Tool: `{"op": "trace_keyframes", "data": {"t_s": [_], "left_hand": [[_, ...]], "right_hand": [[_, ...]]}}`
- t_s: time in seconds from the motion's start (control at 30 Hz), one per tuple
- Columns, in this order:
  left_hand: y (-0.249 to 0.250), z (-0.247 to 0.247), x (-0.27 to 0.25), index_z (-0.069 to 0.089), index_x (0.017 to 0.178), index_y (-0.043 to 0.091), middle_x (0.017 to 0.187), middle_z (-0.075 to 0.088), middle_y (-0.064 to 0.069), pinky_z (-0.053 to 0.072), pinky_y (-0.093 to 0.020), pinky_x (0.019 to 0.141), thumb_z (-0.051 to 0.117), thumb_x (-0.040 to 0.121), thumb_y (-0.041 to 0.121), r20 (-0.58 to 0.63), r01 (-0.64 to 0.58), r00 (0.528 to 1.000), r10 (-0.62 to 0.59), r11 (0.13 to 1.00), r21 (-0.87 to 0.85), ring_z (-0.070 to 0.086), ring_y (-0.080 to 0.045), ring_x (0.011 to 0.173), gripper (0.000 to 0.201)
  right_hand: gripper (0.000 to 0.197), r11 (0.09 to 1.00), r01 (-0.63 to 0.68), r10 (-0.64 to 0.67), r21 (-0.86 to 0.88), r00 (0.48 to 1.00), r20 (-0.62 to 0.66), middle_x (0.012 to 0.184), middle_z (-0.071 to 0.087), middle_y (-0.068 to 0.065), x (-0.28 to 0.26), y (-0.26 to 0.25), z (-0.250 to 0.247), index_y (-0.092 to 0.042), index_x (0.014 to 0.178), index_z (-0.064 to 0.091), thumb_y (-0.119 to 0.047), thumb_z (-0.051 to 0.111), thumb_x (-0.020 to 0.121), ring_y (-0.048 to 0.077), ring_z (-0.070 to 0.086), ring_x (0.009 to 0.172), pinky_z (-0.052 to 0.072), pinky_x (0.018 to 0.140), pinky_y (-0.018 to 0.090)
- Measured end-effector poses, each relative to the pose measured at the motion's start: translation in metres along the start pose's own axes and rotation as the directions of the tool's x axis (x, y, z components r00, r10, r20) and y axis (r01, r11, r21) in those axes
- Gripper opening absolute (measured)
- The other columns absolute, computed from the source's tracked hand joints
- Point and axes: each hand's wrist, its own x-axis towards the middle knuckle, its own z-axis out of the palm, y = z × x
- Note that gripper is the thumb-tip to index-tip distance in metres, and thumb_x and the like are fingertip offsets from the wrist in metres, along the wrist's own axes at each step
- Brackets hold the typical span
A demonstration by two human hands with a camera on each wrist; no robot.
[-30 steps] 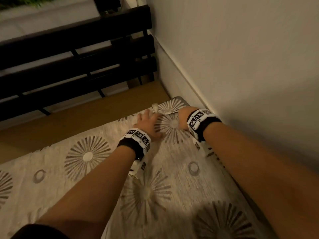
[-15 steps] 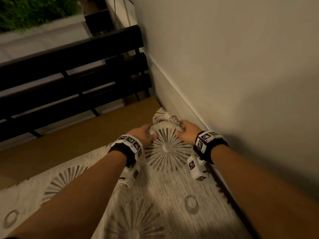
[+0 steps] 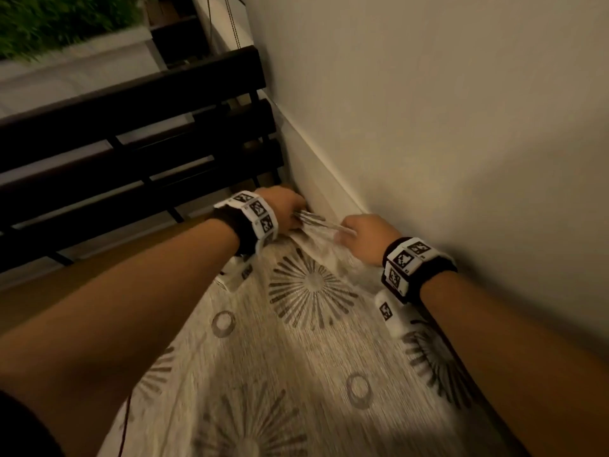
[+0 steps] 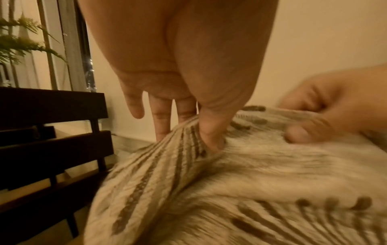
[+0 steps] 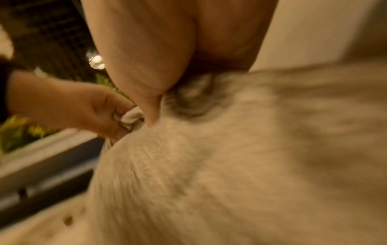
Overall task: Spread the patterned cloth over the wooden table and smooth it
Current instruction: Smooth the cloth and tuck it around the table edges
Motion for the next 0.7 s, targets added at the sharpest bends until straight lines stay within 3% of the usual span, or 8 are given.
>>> {"op": "trace_keyframes", "data": {"t_s": [0.07,0.2,0.33,0.4,0.47,0.5,0.6,0.7], "left_hand": [[-0.012,-0.007,0.0,0.064,0.108,0.027,0.107,0.062,0.0,0.044,-0.031,0.083,0.057,0.088,0.042,0.023,0.058,0.998,-0.059,0.997,0.05,0.058,-0.026,0.106,0.026],[-0.034,-0.014,0.01,0.066,0.103,0.016,0.107,0.066,-0.009,0.049,-0.036,0.083,0.055,0.091,0.034,-0.093,0.2,0.974,-0.209,0.975,-0.098,0.06,-0.03,0.099,0.024],[-0.027,-0.024,0.023,0.066,0.093,0.01,0.089,0.067,-0.011,0.049,-0.033,0.072,0.063,0.086,0.039,-0.437,0.127,0.78,-0.448,0.797,-0.591,0.062,-0.025,0.084,0.03],[-0.012,-0.026,0.033,0.058,0.12,0.016,0.099,0.067,-0.007,0.047,-0.027,0.077,0.062,0.088,0.034,-0.459,0.027,0.728,-0.509,0.69,-0.723,0.063,-0.021,0.091,0.037],[0.002,-0.021,0.042,0.025,0.147,0.023,0.126,0.059,-0.01,0.047,-0.031,0.094,0.063,0.089,0.022,-0.288,-0.026,0.841,-0.458,0.498,-0.867,0.058,-0.02,0.113,0.069],[0.006,-0.015,0.044,0.017,0.149,0.024,0.139,0.049,-0.013,0.043,-0.035,0.102,0.064,0.089,0.021,-0.193,0.021,0.904,-0.381,0.491,-0.871,0.049,-0.023,0.125,0.077],[0.009,0.004,0.039,0.034,0.144,0.019,0.148,0.04,-0.01,0.034,-0.035,0.109,0.058,0.091,0.039,0.023,0.182,0.977,-0.211,0.776,-0.604,0.038,-0.027,0.136,0.062],[0.016,0.023,0.024,0.035,0.145,0.014,0.149,0.039,-0.004,0.03,-0.024,0.104,0.054,0.093,0.045,0.313,0.231,0.945,-0.101,0.881,-0.412,0.035,-0.024,0.138,0.063]], "right_hand": [[0.029,0.991,-0.036,0.042,-0.131,0.998,0.039,0.089,0.058,0.008,-0.007,0.008,-0.001,-0.013,0.082,0.057,-0.032,0.042,0.097,0.03,0.06,0.088,0.045,0.073,0.034],[0.024,0.978,-0.16,0.169,0.134,0.984,-0.053,0.089,0.058,0.01,-0.013,0.024,0.003,-0.008,0.091,0.056,-0.023,0.039,0.1,0.029,0.057,0.085,0.038,0.071,0.029],[0.026,0.975,-0.204,0.218,0.089,0.956,-0.197,0.095,0.061,0.016,-0.014,0.017,0.002,-0.007,0.1,0.053,-0.027,0.037,0.101,0.032,0.06,0.09,0.043,0.073,0.033],[0.038,0.956,-0.292,0.288,0.026,0.922,-0.257,0.113,0.061,0.016,-0.014,0.013,0.001,-0.007,0.131,0.039,-0.017,0.047,0.095,0.035,0.062,0.1,0.049,0.08,0.039],[0.074,0.933,-0.346,0.312,-0.105,0.917,-0.247,0.131,0.051,0.017,-0.018,0.013,0.004,-0.016,0.148,0.014,-0.007,0.056,0.087,0.035,0.06,0.107,0.053,0.085,0.044],[0.081,0.925,-0.326,0.28,-0.194,0.932,-0.23,0.139,0.042,0.018,-0.019,0.014,0.007,-0.019,0.15,0.011,-0.004,0.057,0.085,0.036,0.058,0.11,0.053,0.088,0.046],[0.062,0.96,-0.084,0.065,-0.267,0.995,-0.078,0.147,0.033,0.014,-0.017,0.017,0.022,-0.017,0.145,0.032,-0.017,0.054,0.087,0.037,0.049,0.121,0.045,0.099,0.048],[0.056,1.0,-0.003,-0.001,0.026,0.988,0.154,0.143,0.046,0.006,-0.018,0.014,0.032,-0.028,0.147,0.029,-0.039,0.044,0.094,0.032,0.052,0.124,0.042,0.104,0.043]]}}
